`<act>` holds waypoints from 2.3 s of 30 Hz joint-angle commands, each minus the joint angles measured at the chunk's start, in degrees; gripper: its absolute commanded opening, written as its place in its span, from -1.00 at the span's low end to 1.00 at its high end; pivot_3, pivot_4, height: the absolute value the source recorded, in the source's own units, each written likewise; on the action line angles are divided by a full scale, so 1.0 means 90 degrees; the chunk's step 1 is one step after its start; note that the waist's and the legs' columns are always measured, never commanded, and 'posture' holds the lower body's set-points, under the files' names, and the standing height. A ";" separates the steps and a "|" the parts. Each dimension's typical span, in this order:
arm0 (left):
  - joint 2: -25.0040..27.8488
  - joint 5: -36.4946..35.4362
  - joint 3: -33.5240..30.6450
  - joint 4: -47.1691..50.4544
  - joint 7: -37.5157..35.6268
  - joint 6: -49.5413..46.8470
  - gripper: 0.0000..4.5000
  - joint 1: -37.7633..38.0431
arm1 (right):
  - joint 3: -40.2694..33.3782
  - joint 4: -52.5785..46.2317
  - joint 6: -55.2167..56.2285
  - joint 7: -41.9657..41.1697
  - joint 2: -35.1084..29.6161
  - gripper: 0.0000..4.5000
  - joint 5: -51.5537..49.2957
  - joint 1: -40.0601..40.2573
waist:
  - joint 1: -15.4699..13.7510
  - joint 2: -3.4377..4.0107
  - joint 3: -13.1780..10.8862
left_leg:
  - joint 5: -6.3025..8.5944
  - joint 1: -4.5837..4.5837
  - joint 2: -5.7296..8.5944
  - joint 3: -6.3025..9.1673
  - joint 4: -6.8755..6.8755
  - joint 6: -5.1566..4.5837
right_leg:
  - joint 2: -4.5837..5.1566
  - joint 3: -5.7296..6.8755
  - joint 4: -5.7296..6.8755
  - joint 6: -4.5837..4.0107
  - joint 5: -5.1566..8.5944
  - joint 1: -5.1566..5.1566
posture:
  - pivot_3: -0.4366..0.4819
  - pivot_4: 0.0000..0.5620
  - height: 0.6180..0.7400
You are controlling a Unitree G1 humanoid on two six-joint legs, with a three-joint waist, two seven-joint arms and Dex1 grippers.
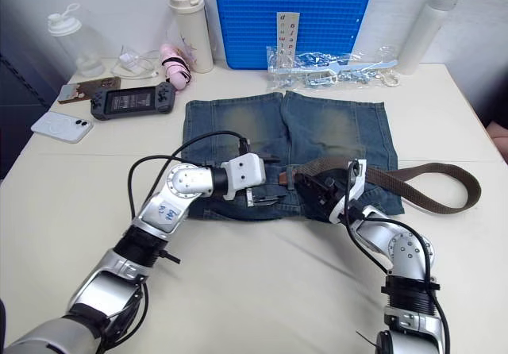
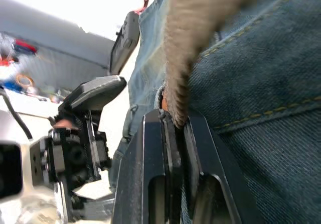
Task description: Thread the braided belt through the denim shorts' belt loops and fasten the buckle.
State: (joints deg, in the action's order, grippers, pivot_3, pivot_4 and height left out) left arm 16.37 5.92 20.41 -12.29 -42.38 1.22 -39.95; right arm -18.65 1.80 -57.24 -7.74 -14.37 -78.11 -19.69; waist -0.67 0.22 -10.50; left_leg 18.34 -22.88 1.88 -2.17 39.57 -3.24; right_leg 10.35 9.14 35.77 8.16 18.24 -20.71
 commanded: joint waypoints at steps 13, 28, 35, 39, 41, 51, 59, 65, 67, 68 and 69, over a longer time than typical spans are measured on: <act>0.0273 0.1118 -0.0030 -0.0582 0.0975 0.1510 0.98 -0.0257 | 0.0197 -0.0301 -0.0455 0.0779 0.0274 -1.00 -0.0393 0.0410 | 0.0071 -0.0002 0.0009 | 0.0000 0.0017 0.0001 -0.0002 -0.0024 0.0001 | 0.0002 -0.0003 0.0002 0.0000 0.0000 0.0002 | -0.05 -0.47 0.17; 0.0547 0.1186 -0.0095 -0.0273 0.0930 0.1737 0.98 -0.0065 | 0.0219 -0.0220 -0.0462 0.0794 0.0159 -1.00 -0.0465 0.0314 | 0.0061 -0.0010 0.0015 | 0.0000 0.0030 0.0009 0.0000 -0.0038 0.0003 | 0.0008 -0.0004 0.0002 0.0000 0.0000 0.0010 | -0.05 -0.47 0.17; 0.0673 0.1400 0.0042 -0.0324 0.0783 0.1914 0.98 -0.0035 | 0.0150 -0.0182 -0.0440 0.0755 0.0110 -1.00 -0.0418 0.0322 | 0.0066 -0.0010 0.0015 | 0.0000 0.0037 0.0006 -0.0002 -0.0046 0.0003 | 0.0007 -0.0003 0.0002 0.0000 0.0000 0.0010 | -0.05 -0.47 0.17; 0.0700 0.1268 -0.0005 -0.0249 0.0659 0.1917 0.98 -0.0009 | 0.0141 -0.0176 -0.0414 0.0760 0.0134 -1.00 -0.0403 0.0322 | 0.0068 -0.0010 0.0015 | 0.0000 0.0039 0.0006 -0.0002 -0.0046 0.0004 | 0.0007 -0.0004 0.0002 0.0000 0.0000 0.0011 | -0.05 -0.47 0.17; 0.0689 0.1162 -0.0023 -0.0131 0.0554 0.1885 0.98 0.0032 | 0.0138 -0.0143 -0.0394 0.0749 0.0140 -1.00 -0.0371 0.0309 | 0.0068 -0.0010 0.0015 | 0.0000 0.0040 0.0006 -0.0002 -0.0046 0.0004 | 0.0007 -0.0004 0.0002 0.0000 0.0000 0.0012 | -0.05 -0.47 0.17; 0.0640 0.1192 0.0050 -0.0036 0.0385 0.1895 0.98 0.0145 | 0.0144 -0.0099 -0.0375 0.0728 0.0152 -1.00 -0.0318 0.0256 | 0.0071 -0.0010 0.0015 | 0.0000 0.0044 0.0006 -0.0004 -0.0046 0.0004 | 0.0008 -0.0005 0.0002 0.0000 0.0000 0.0014 | -0.05 -0.47 0.17; 0.0560 0.1358 -0.0008 -0.0149 0.0676 0.1920 0.98 0.0087 | 0.0145 -0.0114 -0.0394 0.0733 0.0143 -1.00 -0.0331 0.0275 | 0.0071 -0.0010 0.0015 | 0.0000 0.0044 0.0005 -0.0004 -0.0046 0.0004 | 0.0008 -0.0006 0.0002 0.0000 0.0000 0.0015 | -0.05 -0.47 0.17; 0.0499 0.1456 -0.0024 -0.0297 0.0983 0.2161 0.98 -0.0016 | 0.0160 -0.0121 -0.0399 0.0737 0.0145 -1.00 -0.0325 0.0269 | 0.0072 -0.0010 0.0015 | 0.0001 0.0044 0.0004 -0.0004 -0.0046 0.0004 | 0.0008 -0.0005 0.0002 0.0000 0.0000 0.0014 | -0.05 -0.47 0.17; 0.0500 0.1523 -0.0001 -0.0316 0.1098 0.2287 0.98 -0.0046 | 0.0170 -0.0126 -0.0397 0.0739 0.0153 -1.00 -0.0316 0.0268 | 0.0071 -0.0010 0.0015 | 0.0001 0.0044 0.0004 -0.0005 -0.0046 0.0004 | 0.0008 -0.0005 0.0002 0.0000 0.0000 0.0014 | -0.05 -0.47 0.17; 0.0503 0.1567 0.0008 -0.0317 0.1158 0.2349 0.98 -0.0057 | 0.0174 -0.0138 -0.0397 0.0743 0.0159 -1.00 -0.0318 0.0277 | 0.0071 -0.0010 0.0015 | 0.0001 0.0044 0.0004 -0.0005 -0.0046 0.0004 | 0.0008 -0.0005 0.0002 0.0000 0.0000 0.0014 | -0.05 -0.47 0.17; 0.0495 0.1585 0.0006 -0.0311 0.1199 0.2398 0.98 -0.0062 | 0.0176 -0.0150 -0.0399 0.0747 0.0162 -1.00 -0.0322 0.0287 | 0.0071 -0.0010 0.0015 | 0.0001 0.0044 0.0004 -0.0005 -0.0046 0.0004 | 0.0008 -0.0005 0.0002 0.0000 0.0000 0.0014 | -0.05 -0.47 0.17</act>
State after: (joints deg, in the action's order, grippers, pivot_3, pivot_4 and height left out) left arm 21.11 19.63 20.81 -16.23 -33.30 21.20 -39.16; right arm -18.37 -0.22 -60.02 -1.66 -13.52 -81.95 -18.45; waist -0.03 0.13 -10.36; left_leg 18.35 -22.48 1.92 -2.21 39.15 -3.20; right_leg 10.42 9.09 35.79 8.16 18.24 -20.58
